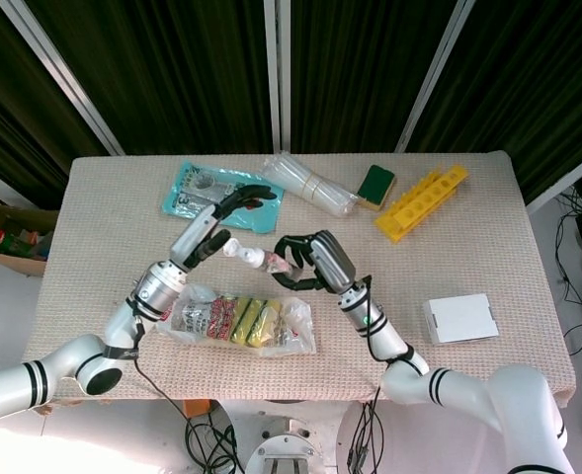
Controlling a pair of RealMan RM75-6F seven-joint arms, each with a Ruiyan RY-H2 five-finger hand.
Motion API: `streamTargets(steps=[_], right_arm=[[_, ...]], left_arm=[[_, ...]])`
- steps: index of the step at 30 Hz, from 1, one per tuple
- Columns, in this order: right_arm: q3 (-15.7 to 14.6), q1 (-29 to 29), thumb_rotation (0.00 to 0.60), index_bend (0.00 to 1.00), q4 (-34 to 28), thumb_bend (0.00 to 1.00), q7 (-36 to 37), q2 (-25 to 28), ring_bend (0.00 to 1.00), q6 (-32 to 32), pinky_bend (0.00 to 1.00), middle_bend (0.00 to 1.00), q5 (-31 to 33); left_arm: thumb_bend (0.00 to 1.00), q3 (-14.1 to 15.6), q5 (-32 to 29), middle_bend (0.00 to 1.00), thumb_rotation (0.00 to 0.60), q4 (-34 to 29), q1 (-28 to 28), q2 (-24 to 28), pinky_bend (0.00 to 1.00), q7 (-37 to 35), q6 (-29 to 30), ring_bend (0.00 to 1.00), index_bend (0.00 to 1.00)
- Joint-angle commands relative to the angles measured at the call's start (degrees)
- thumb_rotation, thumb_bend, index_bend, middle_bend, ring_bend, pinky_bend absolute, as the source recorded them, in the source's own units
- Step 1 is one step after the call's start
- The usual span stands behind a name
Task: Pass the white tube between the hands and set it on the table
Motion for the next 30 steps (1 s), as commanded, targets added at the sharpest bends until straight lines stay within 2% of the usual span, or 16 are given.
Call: streamTargets(steps=[1,4,22,30], right_arm=[[0.15,0.34,0.600,1.00,0.28,0.48,0.04,-0.43,0.76,-0.63,0.89,0.86,0.32],[0.43,0.76,0.600,1.00,0.59,0.48,0.29,-0.81,0.76,-1.20,0.89,0.86,0.64],[0.74,2.37,0.600,1.00,-0.24,0.48,0.38,-1.23,0.76,-5.08,0.90,0.86,2.21],[1.14,2.55,0.600,1.00,-2.71,0.48,-0.30,-0.61,0.76,-6.99,0.90,0.86,3.44]], left_arm=[[0.00,0.15,0.00,0.20,0.029,0.49,-0.72,-0.69,0.20,0.11,-0.05,0.12,0.15],[0.00,0.33,0.17,0.20,0.027,0.97,-1.21,-1.31,0.20,1.59,0.45,0.12,0.15],[0.00,3.10,3.31,0.20,0.006,3.94,-1.68,-5.48,0.19,26.62,7.94,0.12,0.15],[0.00,3.80,4.51,0.21,0.008,5.50,-2.20,-6.91,0.19,32.43,9.67,0.12,0.16]])
